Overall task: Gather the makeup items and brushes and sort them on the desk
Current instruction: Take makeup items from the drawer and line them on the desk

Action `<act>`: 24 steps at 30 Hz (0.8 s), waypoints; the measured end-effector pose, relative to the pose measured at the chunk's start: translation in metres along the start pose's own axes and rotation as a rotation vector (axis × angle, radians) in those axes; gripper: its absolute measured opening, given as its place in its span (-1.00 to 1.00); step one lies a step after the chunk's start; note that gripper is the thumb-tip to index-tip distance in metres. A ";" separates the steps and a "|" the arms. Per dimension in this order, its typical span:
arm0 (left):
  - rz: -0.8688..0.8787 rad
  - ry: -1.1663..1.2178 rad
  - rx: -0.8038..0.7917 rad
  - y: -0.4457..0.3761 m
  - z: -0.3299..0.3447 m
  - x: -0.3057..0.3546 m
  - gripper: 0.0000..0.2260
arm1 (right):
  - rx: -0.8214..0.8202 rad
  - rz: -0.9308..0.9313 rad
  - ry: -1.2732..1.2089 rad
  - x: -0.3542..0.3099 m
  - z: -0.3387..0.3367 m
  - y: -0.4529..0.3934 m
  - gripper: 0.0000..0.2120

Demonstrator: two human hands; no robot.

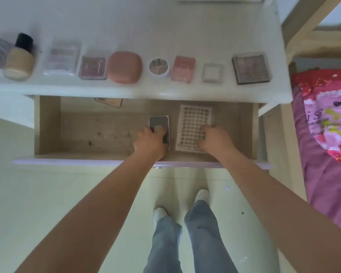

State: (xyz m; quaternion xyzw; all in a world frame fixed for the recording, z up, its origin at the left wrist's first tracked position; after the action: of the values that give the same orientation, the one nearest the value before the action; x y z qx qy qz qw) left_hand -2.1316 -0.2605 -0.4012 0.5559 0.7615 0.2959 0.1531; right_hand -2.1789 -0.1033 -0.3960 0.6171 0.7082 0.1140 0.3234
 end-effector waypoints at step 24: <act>-0.132 0.165 0.202 -0.057 0.005 -0.068 -0.46 | 0.188 0.293 -0.008 -0.035 0.034 -0.045 -0.05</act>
State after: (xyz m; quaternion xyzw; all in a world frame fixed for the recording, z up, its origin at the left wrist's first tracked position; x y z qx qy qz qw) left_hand -2.1487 -0.3345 -0.4468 0.4909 0.8323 0.2519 0.0523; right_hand -2.1937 -0.1543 -0.4359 0.7418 0.6168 0.0908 0.2471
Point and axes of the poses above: each hand's wrist, its own y-axis away from the middle knuckle, its own z-axis out of the palm, x = y × z, the point moved 8 cm from there along -y, towards the middle knuckle
